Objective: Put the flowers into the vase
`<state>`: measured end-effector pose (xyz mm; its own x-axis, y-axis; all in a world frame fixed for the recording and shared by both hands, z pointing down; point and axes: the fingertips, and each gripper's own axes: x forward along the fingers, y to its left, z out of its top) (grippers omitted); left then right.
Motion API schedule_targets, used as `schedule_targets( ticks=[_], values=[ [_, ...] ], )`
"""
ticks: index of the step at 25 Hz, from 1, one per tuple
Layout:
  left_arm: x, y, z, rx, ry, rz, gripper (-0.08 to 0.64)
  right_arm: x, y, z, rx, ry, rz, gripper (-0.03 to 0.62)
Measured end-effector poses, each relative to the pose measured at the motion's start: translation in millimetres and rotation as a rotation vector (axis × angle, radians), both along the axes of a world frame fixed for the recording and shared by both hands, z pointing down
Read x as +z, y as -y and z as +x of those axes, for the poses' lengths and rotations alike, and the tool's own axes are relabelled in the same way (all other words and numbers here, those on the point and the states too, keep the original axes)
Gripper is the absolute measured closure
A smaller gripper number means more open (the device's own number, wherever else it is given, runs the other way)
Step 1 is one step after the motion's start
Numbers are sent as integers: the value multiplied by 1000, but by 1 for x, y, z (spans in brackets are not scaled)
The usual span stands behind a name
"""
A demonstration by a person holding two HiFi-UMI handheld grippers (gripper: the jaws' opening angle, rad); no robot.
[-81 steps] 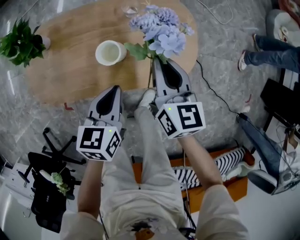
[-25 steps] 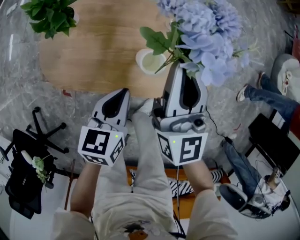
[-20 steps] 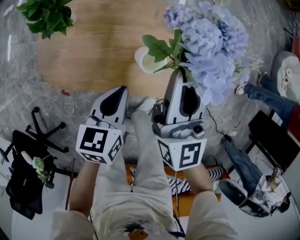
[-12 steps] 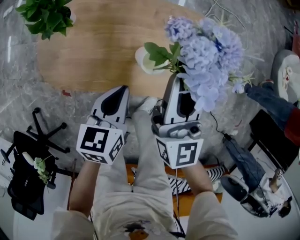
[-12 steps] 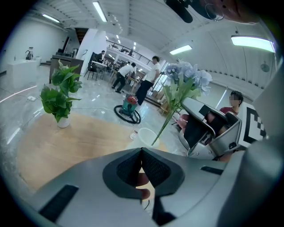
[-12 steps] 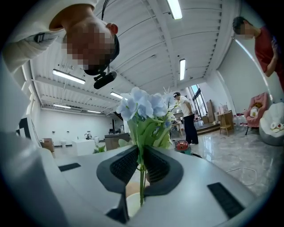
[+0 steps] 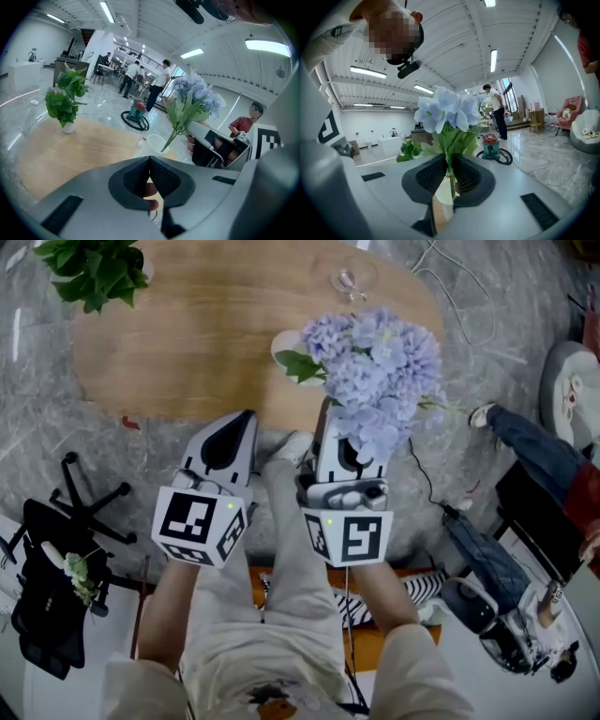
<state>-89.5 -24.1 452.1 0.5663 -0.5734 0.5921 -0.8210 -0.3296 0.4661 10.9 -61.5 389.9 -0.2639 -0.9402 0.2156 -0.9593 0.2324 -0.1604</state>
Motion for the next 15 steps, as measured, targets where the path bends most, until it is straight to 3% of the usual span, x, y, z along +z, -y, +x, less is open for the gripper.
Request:
schedule_targets(
  ticks=[10,15],
  values=[
    [-3,-3,1,3,-7,1,553,41,-1,1,-17,-6,-163,545],
    [-4,-2,2,3,-5,8,554,55,-9,-10,-74,-42,-228,468]
  ],
)
